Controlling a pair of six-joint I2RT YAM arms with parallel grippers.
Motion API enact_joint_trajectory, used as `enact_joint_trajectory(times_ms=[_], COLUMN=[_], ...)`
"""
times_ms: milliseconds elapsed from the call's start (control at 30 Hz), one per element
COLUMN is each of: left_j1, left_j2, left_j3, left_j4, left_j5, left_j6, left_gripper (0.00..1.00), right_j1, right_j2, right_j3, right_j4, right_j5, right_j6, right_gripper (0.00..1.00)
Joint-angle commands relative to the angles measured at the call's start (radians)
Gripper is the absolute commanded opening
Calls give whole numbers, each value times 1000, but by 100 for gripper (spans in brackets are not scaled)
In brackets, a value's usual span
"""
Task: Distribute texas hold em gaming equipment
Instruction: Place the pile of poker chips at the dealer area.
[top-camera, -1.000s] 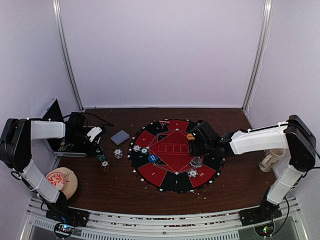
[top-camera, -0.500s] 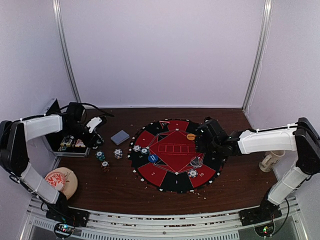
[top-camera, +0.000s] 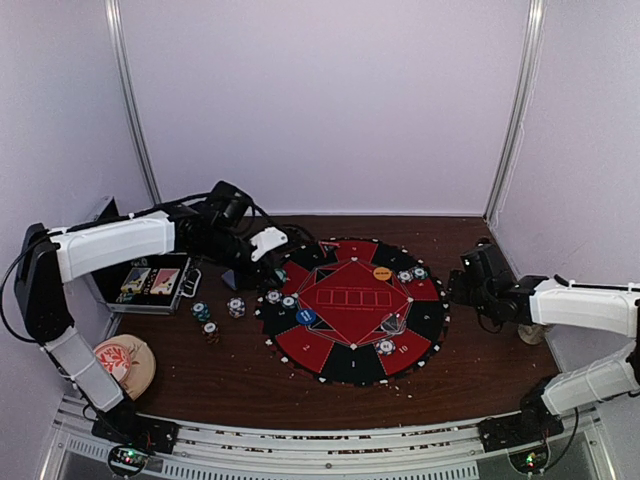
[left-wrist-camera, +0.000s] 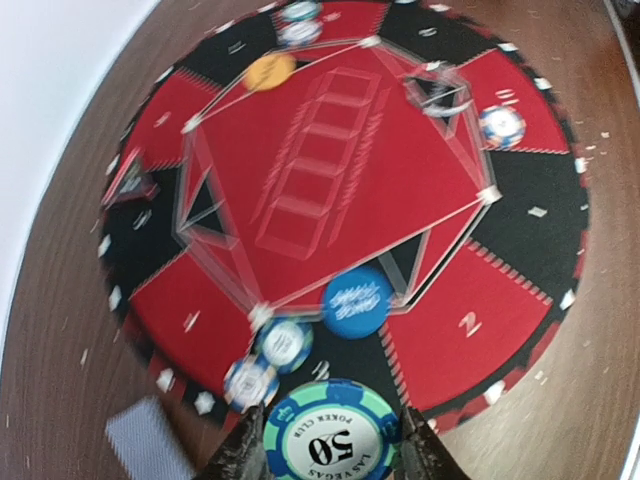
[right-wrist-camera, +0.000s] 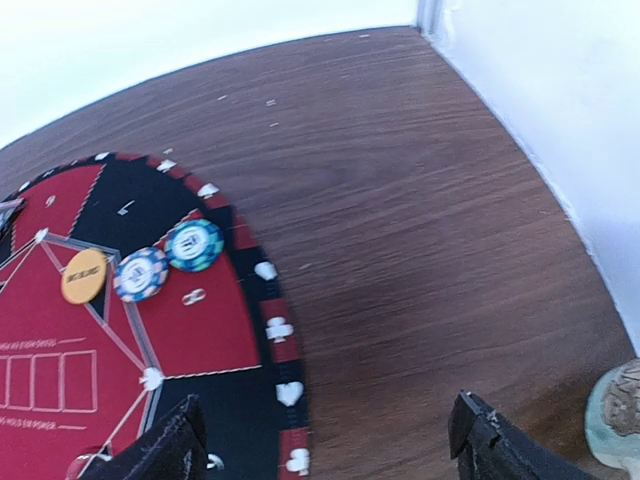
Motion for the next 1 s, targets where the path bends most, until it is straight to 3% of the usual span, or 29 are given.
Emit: enact_joint_trajectory(times_ms=[0, 367, 600, 967], left_j1=[-159, -439, -476, -546], left_j2=[94, 410, 598, 709], left_j3=[121, 448, 639, 659], left_j4=[-4, -36, -80, -80], left_j5=[-38, -52, 10, 13], left_j6=[0, 13, 1, 21], left_gripper=[23, 23, 23, 23], right_j1=[-53, -90, -97, -98], right_j2=[-61, -47, -78, -82], right_j3=[-42, -64, -72, -77], right_j4=[29, 55, 54, 64], right_j5=[41, 33, 30, 4], right_j6=[7, 11, 12, 10], right_gripper=[85, 85, 85, 85])
